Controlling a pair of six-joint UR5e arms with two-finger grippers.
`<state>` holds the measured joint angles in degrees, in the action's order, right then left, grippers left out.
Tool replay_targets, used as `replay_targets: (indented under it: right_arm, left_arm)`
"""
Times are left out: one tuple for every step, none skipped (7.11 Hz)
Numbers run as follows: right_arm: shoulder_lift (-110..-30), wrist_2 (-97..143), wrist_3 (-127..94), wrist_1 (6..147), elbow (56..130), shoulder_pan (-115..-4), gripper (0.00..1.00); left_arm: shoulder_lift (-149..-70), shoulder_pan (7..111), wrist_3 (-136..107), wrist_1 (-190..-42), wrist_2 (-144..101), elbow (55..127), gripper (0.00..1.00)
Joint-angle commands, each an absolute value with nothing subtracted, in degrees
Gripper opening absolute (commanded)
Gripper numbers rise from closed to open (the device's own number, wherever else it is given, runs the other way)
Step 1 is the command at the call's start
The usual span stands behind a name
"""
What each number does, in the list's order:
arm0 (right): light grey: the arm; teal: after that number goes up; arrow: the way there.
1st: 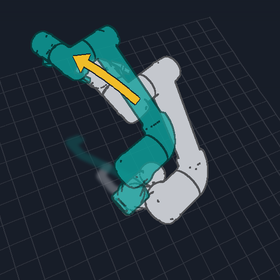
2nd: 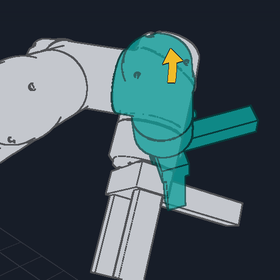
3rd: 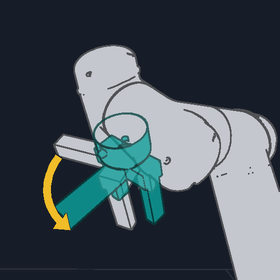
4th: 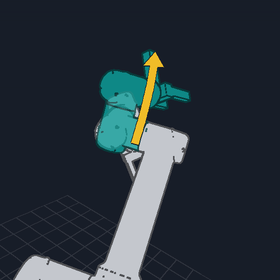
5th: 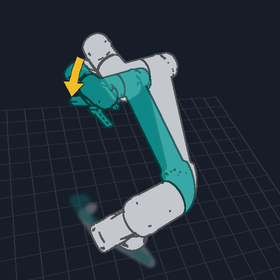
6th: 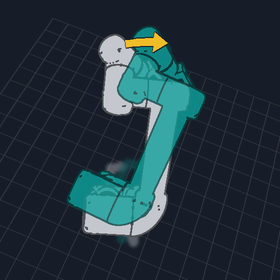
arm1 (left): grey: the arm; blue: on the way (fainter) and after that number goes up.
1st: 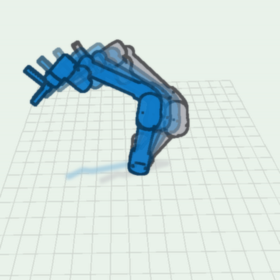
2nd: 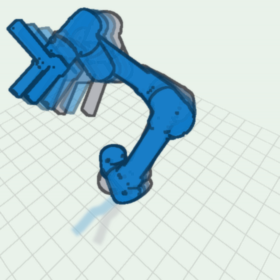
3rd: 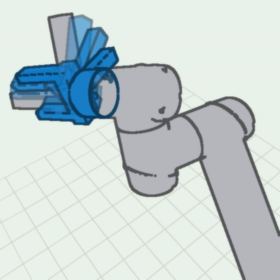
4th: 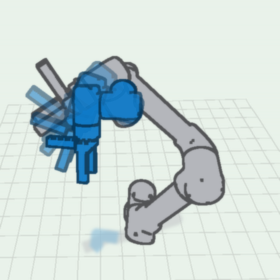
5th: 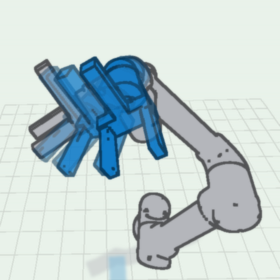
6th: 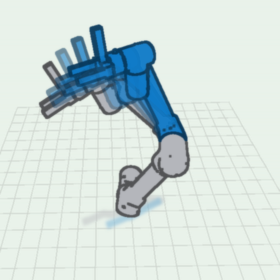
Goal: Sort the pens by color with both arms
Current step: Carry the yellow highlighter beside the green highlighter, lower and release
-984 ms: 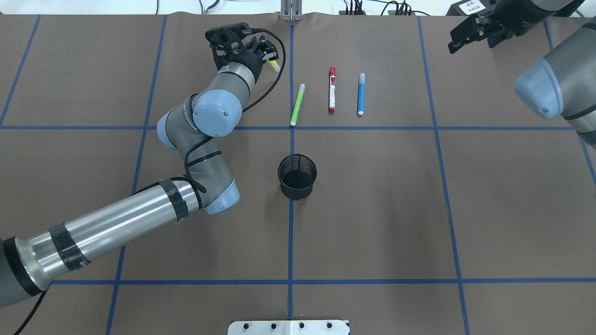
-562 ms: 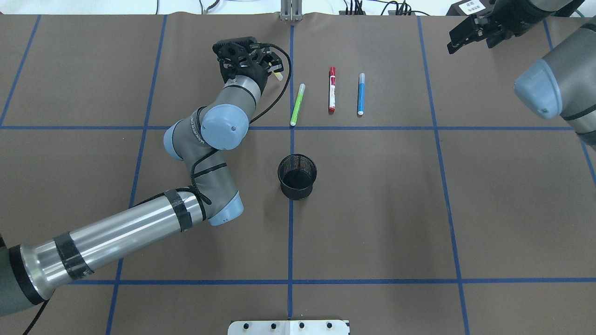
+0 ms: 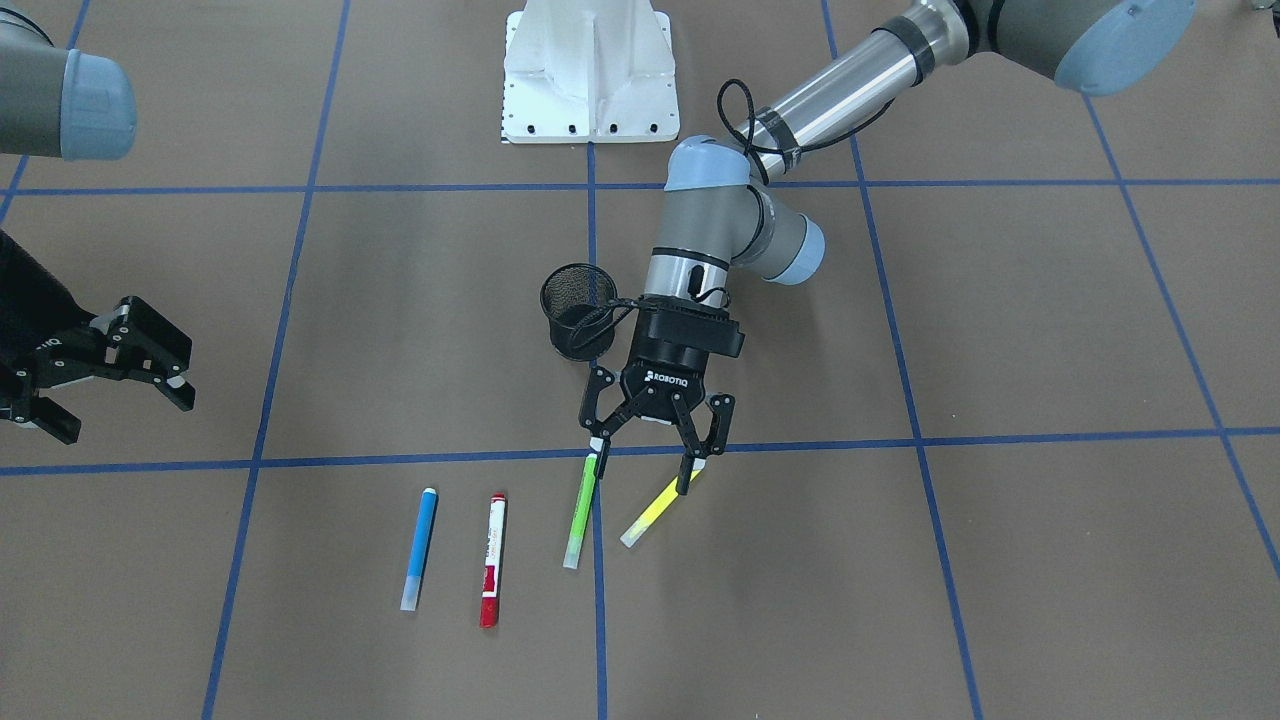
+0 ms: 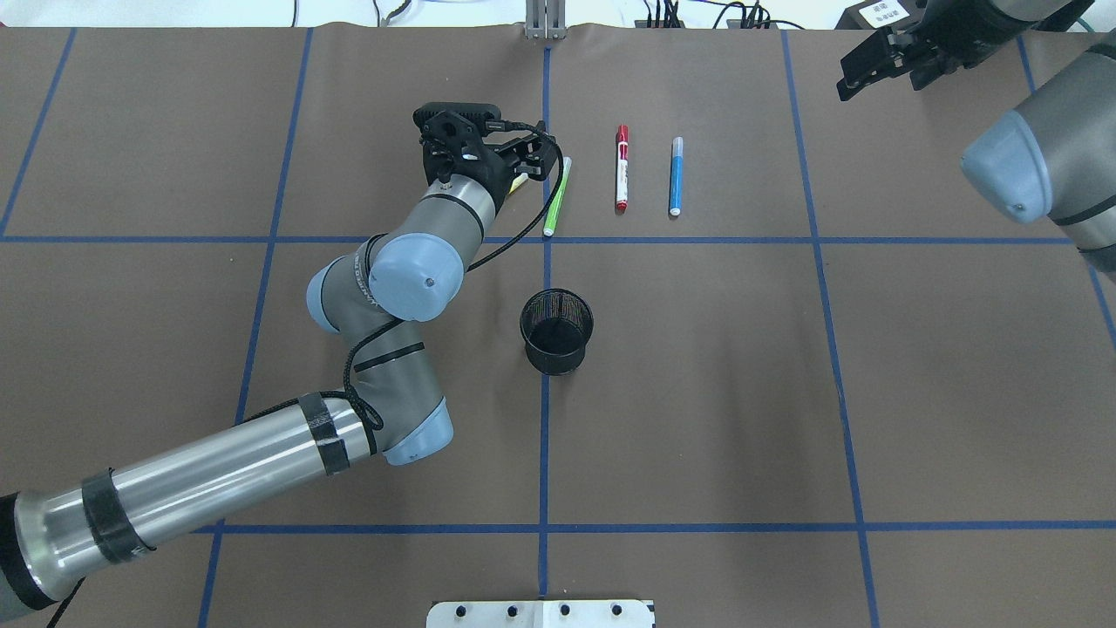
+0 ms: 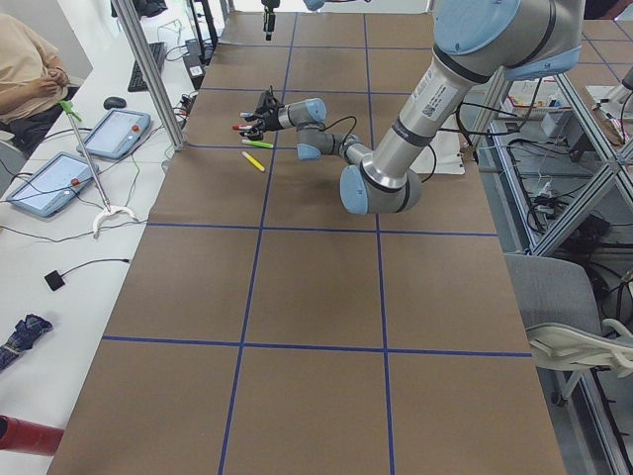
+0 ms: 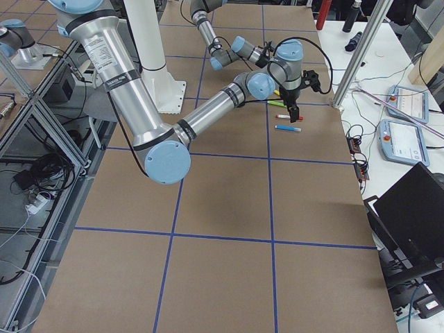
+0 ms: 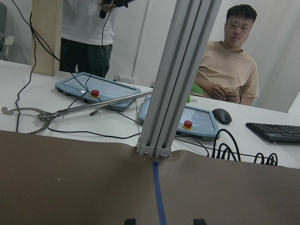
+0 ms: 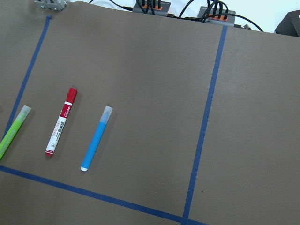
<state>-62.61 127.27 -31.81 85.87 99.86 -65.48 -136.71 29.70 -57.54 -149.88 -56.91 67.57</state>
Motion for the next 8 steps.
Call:
replay_targets:
  right_arm:
    - [-62.6, 127.3, -31.8, 85.9, 99.8, -65.5, 1.00]
    - [-62.5, 127.4, -31.8, 85.9, 99.8, -65.5, 1.00]
    - [-62.6, 127.4, -31.7, 86.0, 99.8, -65.6, 1.00]
    - [-62.6, 127.4, -31.6, 86.0, 99.8, -66.0, 1.00]
    - [-62.7, 127.4, -31.6, 86.3, 99.6, -66.3, 1.00]
    - [-63.1, 127.5, -31.6, 86.6, 99.4, -67.1, 1.00]
    - [-64.2, 127.5, -30.7, 86.6, 99.5, -68.2, 1.00]
    - [-65.9, 127.5, -28.0, 86.6, 99.5, -69.2, 1.00]
  left_arm:
    - [-136.2, 29.4, -55.8, -144.8, -57.8, 73.3, 1.00]
    - [-136.1, 29.5, -55.8, -138.1, -62.8, 77.8, 1.00]
    - [-135.7, 30.1, -55.7, -129.3, -68.0, 82.6, 1.00]
    - [-135.6, 32.2, -55.7, -117.9, -73.7, 87.2, 1.00]
    - [-135.7, 35.0, -55.6, -106.0, -80.8, 93.9, 1.00]
    - [-135.9, 38.0, -51.6, -93.6, -87.4, 100.4, 1.00]
    - [-135.8, 41.3, -45.4, -83.9, -91.8, 105.7, 1.00]
    - [-135.7, 45.2, -39.6, -75.8, -97.3, 108.5, 1.00]
